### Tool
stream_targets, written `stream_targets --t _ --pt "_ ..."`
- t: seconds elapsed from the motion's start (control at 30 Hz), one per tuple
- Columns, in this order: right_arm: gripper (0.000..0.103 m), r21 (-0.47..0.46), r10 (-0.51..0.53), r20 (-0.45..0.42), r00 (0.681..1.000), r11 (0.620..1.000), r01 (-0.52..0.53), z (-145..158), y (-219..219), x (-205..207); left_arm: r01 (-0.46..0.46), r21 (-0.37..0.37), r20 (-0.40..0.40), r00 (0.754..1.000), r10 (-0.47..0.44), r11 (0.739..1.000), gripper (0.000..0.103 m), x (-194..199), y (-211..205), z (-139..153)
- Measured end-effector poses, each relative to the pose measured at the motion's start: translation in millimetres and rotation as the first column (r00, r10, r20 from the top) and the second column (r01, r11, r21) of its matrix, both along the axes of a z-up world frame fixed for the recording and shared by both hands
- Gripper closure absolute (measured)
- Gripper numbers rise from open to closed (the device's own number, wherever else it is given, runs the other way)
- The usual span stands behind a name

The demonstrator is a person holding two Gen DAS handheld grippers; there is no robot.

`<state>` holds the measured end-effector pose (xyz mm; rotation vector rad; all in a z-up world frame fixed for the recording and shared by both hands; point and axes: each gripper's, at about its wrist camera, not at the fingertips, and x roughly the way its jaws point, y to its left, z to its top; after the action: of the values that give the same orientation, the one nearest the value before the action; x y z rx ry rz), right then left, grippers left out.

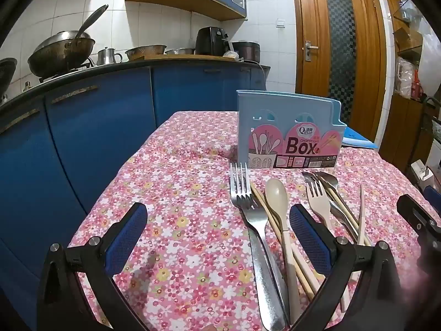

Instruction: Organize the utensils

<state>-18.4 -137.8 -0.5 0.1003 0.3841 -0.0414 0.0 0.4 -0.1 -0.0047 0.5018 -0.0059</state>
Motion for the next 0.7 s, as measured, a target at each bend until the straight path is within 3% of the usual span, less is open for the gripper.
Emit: stream_targets --t 0.7 --pt "0.000 -0.004 -0.001 0.003 1.000 1.000 0.001 0.4 0.1 -0.4 0.001 0.011 0.003 1.000 -0.001 1.000 0.000 -0.3 -0.1 0.2"
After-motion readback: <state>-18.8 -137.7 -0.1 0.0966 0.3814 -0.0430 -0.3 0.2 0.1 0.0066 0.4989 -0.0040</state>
